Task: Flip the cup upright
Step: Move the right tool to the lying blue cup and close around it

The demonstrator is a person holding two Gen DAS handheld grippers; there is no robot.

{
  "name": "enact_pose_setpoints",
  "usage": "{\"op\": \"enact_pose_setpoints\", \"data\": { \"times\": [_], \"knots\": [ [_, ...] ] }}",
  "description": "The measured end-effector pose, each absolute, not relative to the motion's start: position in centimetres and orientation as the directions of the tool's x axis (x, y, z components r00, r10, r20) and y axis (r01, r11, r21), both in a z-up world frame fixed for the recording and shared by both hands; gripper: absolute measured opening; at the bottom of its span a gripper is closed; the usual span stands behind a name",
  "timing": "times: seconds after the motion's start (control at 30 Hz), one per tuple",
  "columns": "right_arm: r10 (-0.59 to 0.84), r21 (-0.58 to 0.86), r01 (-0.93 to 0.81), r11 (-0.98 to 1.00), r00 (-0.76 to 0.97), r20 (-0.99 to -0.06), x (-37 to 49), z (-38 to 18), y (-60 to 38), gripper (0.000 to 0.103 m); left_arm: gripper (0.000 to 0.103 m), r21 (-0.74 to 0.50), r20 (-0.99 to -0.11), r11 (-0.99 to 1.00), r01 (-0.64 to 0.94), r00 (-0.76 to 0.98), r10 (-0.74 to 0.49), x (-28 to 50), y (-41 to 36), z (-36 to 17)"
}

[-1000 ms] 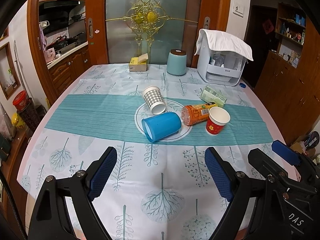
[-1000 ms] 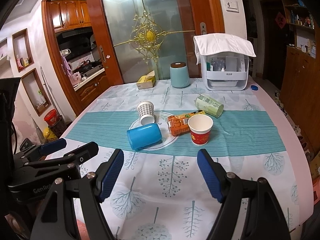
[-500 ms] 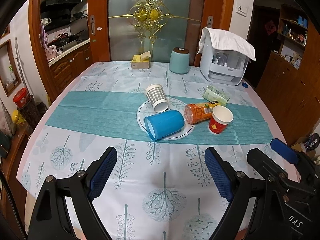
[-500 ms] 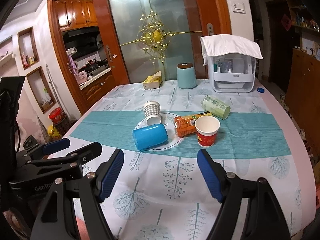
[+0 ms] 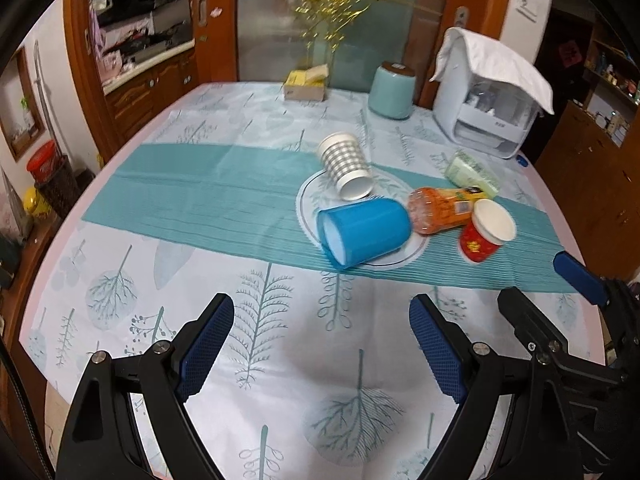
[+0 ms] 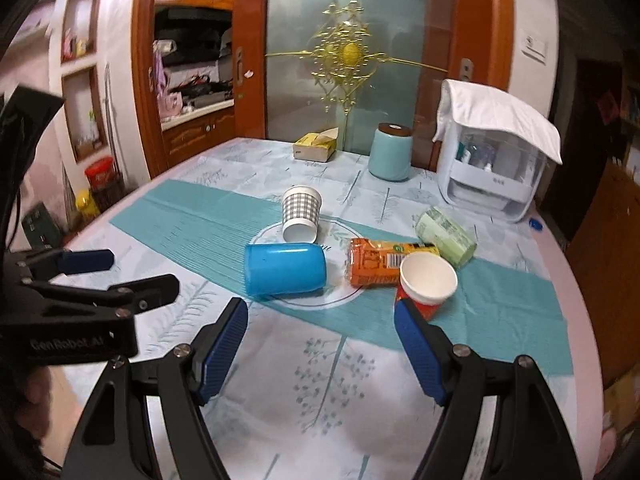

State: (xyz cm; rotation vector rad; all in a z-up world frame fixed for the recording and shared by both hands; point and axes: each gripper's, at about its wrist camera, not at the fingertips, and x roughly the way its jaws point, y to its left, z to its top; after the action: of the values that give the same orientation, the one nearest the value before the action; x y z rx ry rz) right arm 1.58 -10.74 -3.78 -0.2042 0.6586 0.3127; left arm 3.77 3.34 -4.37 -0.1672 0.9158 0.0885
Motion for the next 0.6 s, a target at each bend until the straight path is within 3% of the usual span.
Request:
{"op": "enact_pose_setpoints", "data": {
  "times": [0.6],
  "knots": [
    [0.189,-0.522,-0.564,0.639,0.774,-0.605,8.9,-11.4,-3.3,0.076,0.088,-0.164,-0.870,0.942,-0.293,0.493,0.001,11.0,9.4,-12.2]
  ]
}}
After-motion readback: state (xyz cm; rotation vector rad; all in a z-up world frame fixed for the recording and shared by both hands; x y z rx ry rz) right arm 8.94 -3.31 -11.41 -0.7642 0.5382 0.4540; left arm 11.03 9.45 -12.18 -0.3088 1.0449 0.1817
